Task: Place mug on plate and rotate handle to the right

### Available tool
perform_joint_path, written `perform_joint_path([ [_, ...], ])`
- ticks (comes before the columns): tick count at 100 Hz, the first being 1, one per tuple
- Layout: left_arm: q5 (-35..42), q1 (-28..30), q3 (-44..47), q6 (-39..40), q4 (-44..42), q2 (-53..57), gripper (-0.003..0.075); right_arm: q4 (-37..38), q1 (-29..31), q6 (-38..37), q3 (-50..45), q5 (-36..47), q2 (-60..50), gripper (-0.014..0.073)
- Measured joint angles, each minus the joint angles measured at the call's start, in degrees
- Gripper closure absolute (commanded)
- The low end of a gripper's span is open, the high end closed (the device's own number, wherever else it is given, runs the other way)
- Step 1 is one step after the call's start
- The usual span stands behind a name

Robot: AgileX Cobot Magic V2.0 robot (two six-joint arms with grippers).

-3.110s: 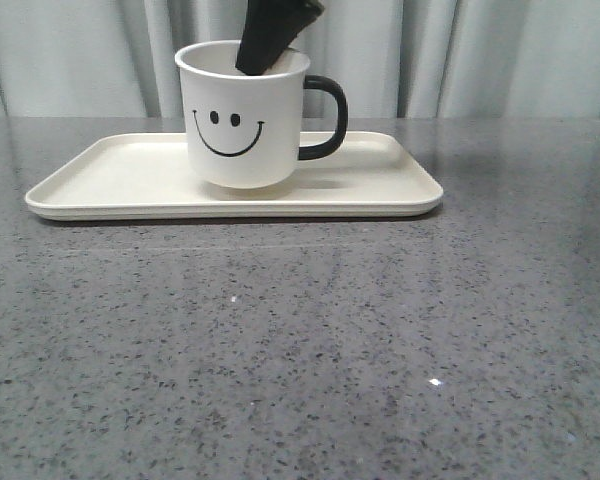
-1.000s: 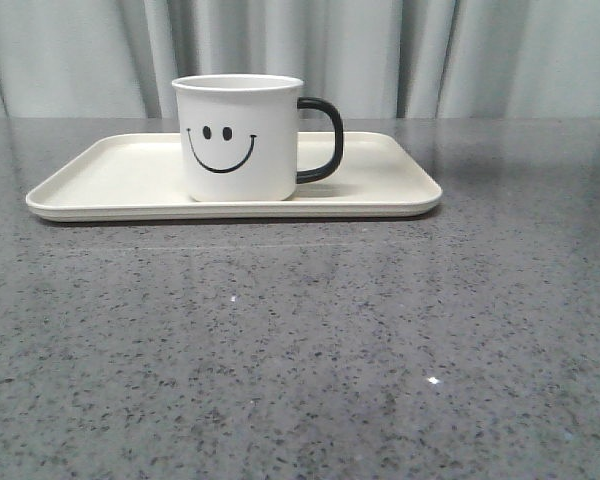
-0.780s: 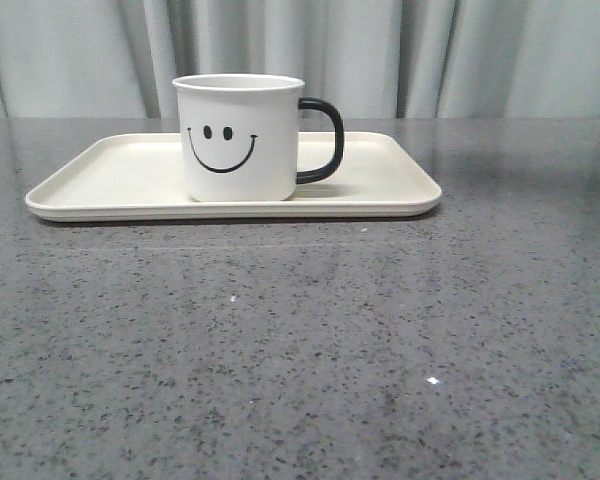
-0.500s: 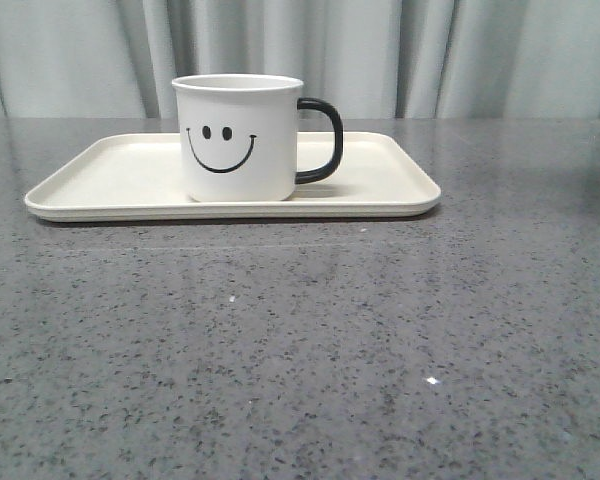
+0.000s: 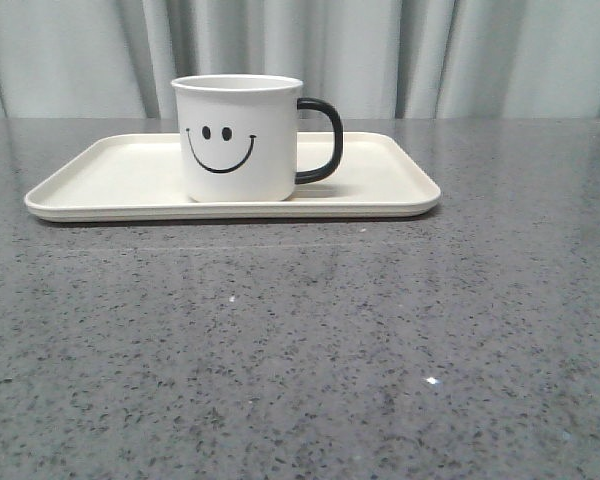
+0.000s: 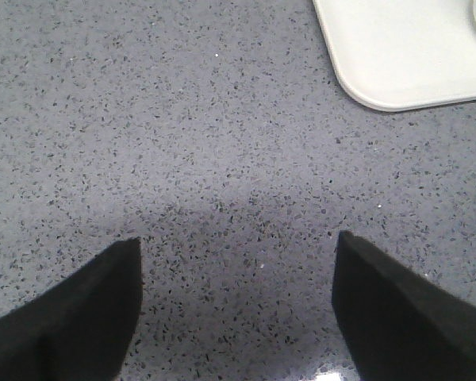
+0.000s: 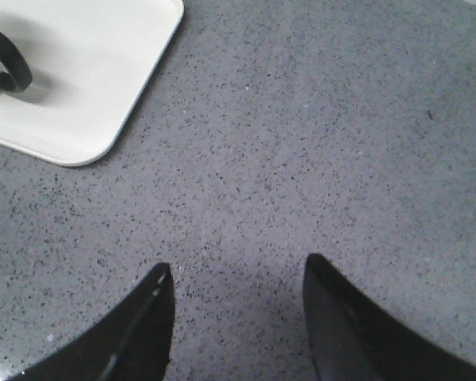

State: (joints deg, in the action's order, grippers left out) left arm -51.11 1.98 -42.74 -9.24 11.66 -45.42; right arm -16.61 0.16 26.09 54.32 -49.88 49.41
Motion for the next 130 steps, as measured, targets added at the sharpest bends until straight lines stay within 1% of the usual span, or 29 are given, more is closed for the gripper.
perform_joint_path([
  [18, 0.00, 0.00, 0.00, 0.00, 0.10, 0.00, 0.0226, 0.00, 0.00, -1.62, -8.78, 2.38, -8.07, 0.0209],
  [32, 0.00, 0.00, 0.00, 0.00, 0.13, 0.00, 0.0226, 0.00, 0.00, -2.14, -13.45, 4.04, -13.24, 0.0209],
  [46, 0.00, 0.00, 0.00, 0.00, 0.13, 0.00, 0.0227, 0.00, 0.00, -2.27, -16.06, 5.57, -16.37, 0.0210],
  [59, 0.00, 0.00, 0.00, 0.00, 0.13, 0.00, 0.0227, 0.00, 0.00, -2.42, -16.44, 5.79, -16.77, 0.0214],
  [66, 0.00, 0.00, 0.00, 0.00, 0.16, 0.00, 0.0228, 0.00, 0.00, -2.42, -16.55, 5.91, -16.77, 0.0254],
  [72, 0.00, 0.00, 0.00, 0.00, 0.16, 0.00, 0.0235, 0.00, 0.00, -2.42, -16.55, 5.91, -16.77, 0.0329],
  [81, 0.00, 0.00, 0.00, 0.00, 0.16, 0.00, 0.0299, 0.00, 0.00, -2.42, -16.55, 5.91, -16.77, 0.0472],
  [86, 0.00, 0.00, 0.00, 0.00, 0.16, 0.00, 0.0356, 0.00, 0.00, -2.42, -16.55, 5.91, -16.77, 0.0550],
  [92, 0.00, 0.00, 0.00, 0.00, 0.16, 0.00, 0.0447, 0.00, 0.00, -2.42, -16.55, 5.91, -16.77, 0.0640],
  [95, 0.00, 0.00, 0.00, 0.00, 0.16, 0.00, 0.0491, 0.00, 0.00, -2.42, -16.55, 5.91, -16.77, 0.0668],
  [99, 0.00, 0.00, 0.00, 0.00, 0.16, 0.00, 0.0561, 0.00, 0.00, -2.42, -16.55, 5.91, -16.77, 0.0656],
  [110, 0.00, 0.00, 0.00, 0.00, 0.16, 0.00, 0.0743, 0.00, 0.00, -2.42, -16.55, 5.91, -16.77, 0.0659],
  [130, 0.00, 0.00, 0.00, 0.00, 0.16, 0.00, 0.0740, 0.00, 0.00, -2.42, -16.55, 5.91, -16.77, 0.0659],
])
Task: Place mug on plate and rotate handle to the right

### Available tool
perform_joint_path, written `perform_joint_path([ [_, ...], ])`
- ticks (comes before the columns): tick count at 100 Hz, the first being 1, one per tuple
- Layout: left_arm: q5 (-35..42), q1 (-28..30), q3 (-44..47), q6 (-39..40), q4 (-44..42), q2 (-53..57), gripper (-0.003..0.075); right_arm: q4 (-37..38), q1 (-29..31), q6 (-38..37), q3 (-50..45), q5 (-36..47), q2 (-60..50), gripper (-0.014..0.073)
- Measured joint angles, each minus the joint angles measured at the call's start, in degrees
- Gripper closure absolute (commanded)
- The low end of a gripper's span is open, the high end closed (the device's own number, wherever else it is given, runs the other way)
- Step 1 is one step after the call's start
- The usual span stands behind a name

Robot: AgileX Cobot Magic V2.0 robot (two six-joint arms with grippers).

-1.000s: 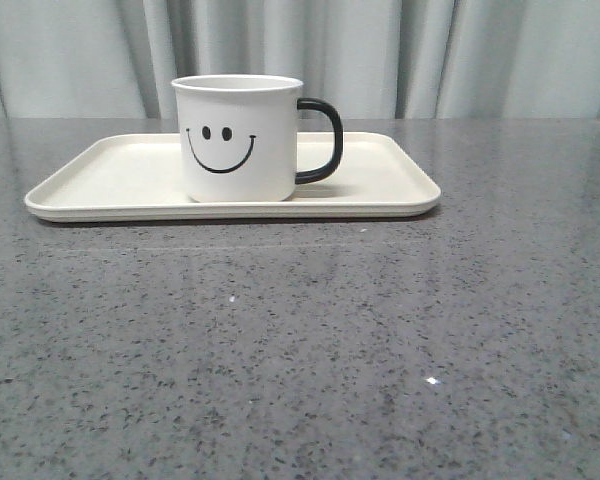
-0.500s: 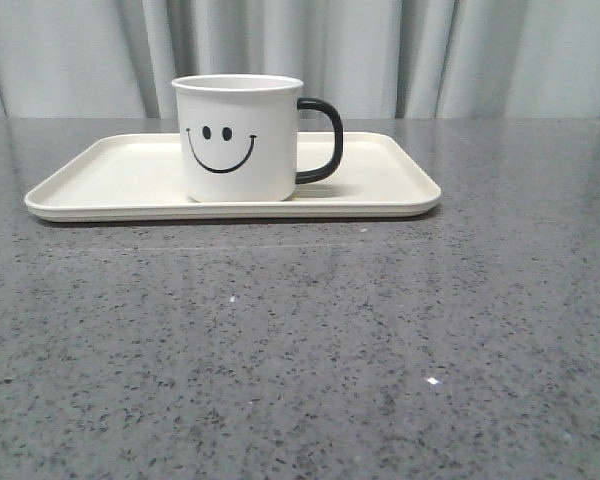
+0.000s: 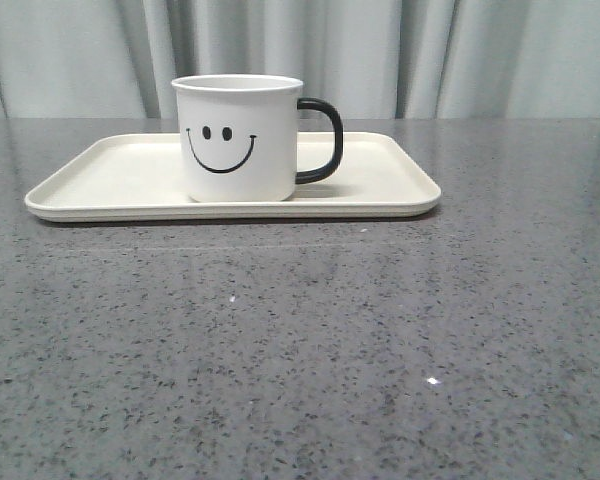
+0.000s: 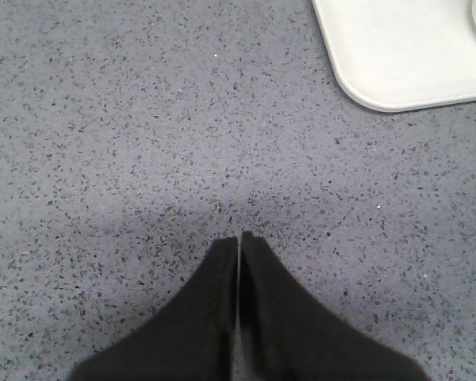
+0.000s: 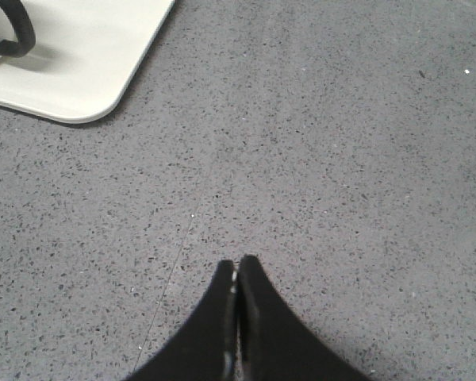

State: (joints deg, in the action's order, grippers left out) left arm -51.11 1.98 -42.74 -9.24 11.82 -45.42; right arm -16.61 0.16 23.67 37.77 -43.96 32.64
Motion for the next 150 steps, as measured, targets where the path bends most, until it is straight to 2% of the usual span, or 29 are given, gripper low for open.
perform_joint_path([
  [110, 0.69, 0.00, 0.10, 0.00, 0.00, 0.00, 0.0740, 0.00, 0.00, 0.00, 0.00, 0.00, -0.03, 0.0659],
  [116, 4.02, 0.00, 0.68, 0.00, 0.00, 0.29, 0.0740, 0.00, 0.00, 0.00, 0.00, 0.00, -0.03, 0.0659],
  [127, 15.18, -0.13, 3.53, 0.00, 0.00, 2.38, 0.0740, 0.00, 0.00, 0.00, 0.00, 0.00, -0.03, 0.0659],
  [140, 29.73, -1.84, 10.22, 0.00, -1.14, 7.66, 0.0740, 0.00, 0.00, 0.00, 0.00, 0.00, -0.03, 0.0659],
  [150, 37.69, -3.28, 16.48, 0.00, -2.80, 13.41, 0.0740, 0.00, 0.00, 0.00, 0.00, 0.00, -0.03, 0.0659],
])
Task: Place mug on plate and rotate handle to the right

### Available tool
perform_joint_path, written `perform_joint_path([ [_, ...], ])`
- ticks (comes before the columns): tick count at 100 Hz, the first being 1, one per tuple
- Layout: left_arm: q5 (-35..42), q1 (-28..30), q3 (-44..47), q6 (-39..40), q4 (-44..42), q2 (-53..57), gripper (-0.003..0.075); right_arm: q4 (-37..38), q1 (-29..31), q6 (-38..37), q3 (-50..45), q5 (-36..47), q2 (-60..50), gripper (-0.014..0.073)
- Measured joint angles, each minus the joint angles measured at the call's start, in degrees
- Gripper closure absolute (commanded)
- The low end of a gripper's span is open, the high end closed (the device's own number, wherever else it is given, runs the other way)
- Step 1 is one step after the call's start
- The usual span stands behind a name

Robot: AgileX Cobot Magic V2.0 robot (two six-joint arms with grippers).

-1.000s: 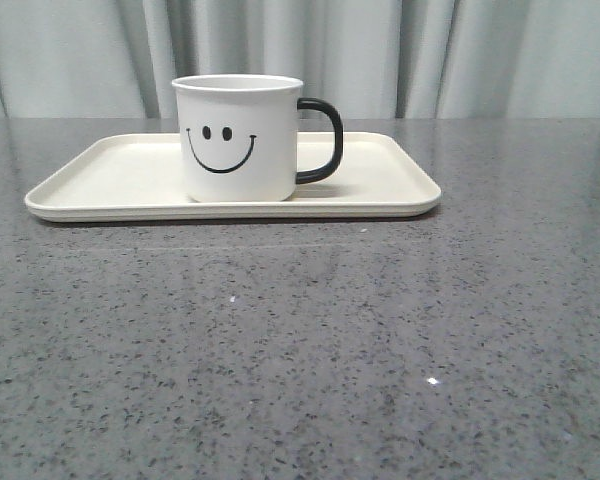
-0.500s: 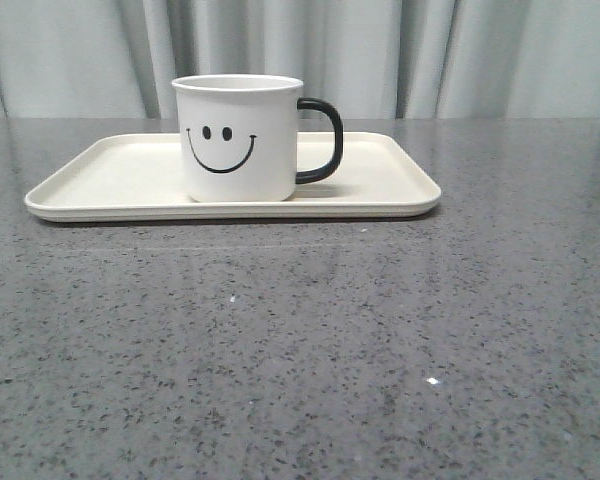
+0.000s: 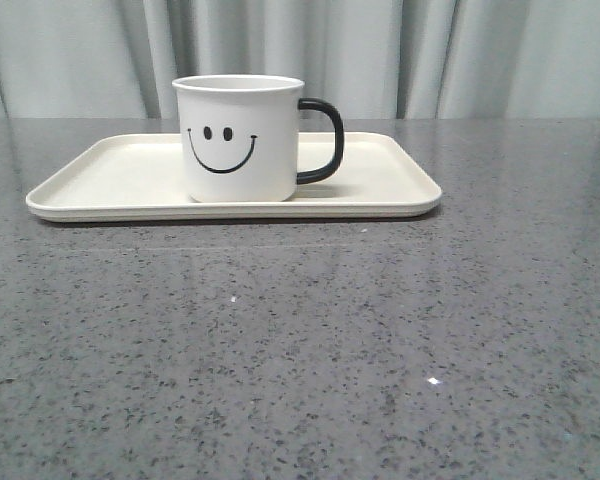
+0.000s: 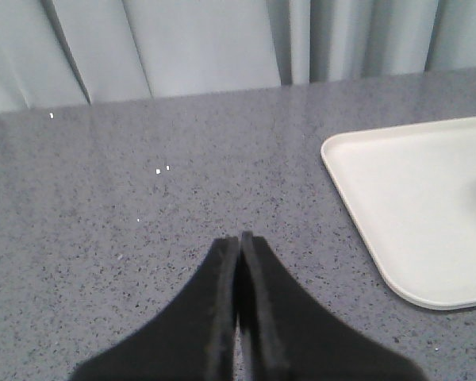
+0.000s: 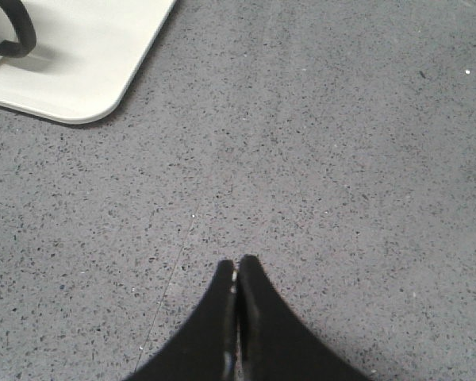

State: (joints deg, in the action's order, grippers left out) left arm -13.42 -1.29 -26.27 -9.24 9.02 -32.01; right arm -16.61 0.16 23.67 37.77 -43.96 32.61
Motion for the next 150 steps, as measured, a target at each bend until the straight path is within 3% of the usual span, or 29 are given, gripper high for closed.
perform_joint_path([
  [21, 9.35, -0.98, 14.10, 0.65, -1.65, 12.11, 0.0740, 0.00, 0.04, 0.00, 0.00, 0.00, 0.00, 0.0659],
  [51, 10.79, -0.98, 25.73, 3.07, -3.82, 27.74, 0.0740, -0.10, 0.04, 0.00, 0.00, 0.00, 0.00, 0.0659],
  [68, 10.94, -0.98, 26.27, 3.11, -4.82, 32.23, 0.0740, -0.10, 0.04, 0.00, 0.00, 0.00, 0.00, 0.0659],
  [150, 10.59, -0.98, 26.27, 3.20, -6.54, 32.27, 0.0740, -0.10, 0.13, 0.00, 0.00, 0.00, 0.00, 0.0659],
])
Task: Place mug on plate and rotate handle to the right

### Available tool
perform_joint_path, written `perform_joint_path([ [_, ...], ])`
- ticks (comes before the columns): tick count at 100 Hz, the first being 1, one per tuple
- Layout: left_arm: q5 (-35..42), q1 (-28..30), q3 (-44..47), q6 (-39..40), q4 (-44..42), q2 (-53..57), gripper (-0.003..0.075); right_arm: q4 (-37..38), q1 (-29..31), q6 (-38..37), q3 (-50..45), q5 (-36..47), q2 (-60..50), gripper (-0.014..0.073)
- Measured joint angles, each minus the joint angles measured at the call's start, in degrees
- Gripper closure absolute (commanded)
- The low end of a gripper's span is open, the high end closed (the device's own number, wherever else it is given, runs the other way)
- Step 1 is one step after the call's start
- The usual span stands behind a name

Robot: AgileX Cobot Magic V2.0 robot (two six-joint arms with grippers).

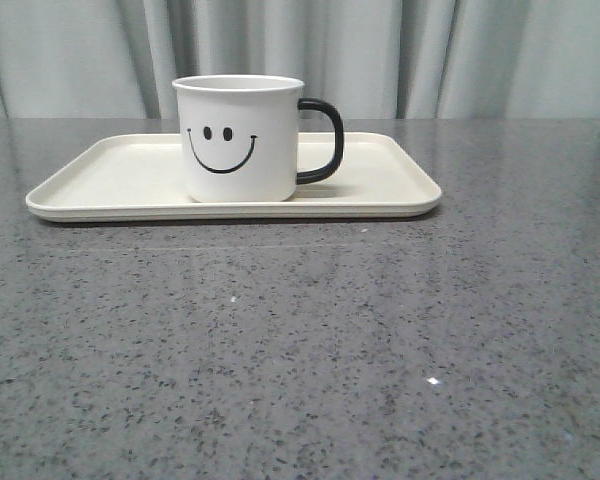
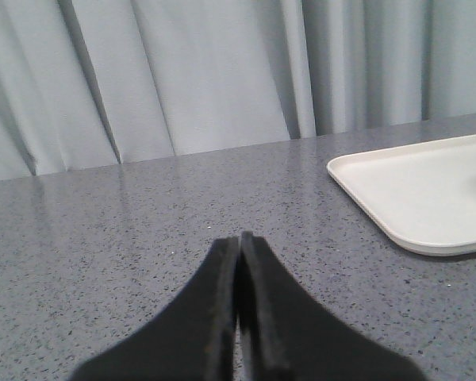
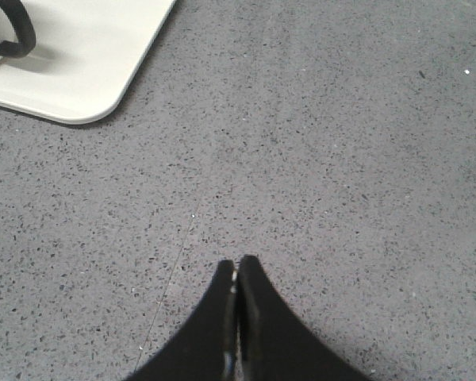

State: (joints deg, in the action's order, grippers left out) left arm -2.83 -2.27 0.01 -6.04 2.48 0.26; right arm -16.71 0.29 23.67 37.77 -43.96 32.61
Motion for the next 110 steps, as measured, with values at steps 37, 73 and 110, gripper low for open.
perform_joint_path([
  [37, 0.00, 0.00, 0.00, 0.00, 0.00, 0.00, 0.0740, 0.00, 0.00, 0.00, 0.00, 0.00, 0.00, 0.0659],
  [73, 0.00, 0.00, 0.00, 0.00, 0.00, 0.00, 0.0740, 0.00, 0.00, 0.00, 0.00, 0.00, 0.00, 0.0659],
  [110, 0.00, 0.00, 0.00, 0.00, 0.00, 0.00, 0.0740, 0.07, 0.00, -0.10, -1.56, 2.57, -0.63, 0.0659],
])
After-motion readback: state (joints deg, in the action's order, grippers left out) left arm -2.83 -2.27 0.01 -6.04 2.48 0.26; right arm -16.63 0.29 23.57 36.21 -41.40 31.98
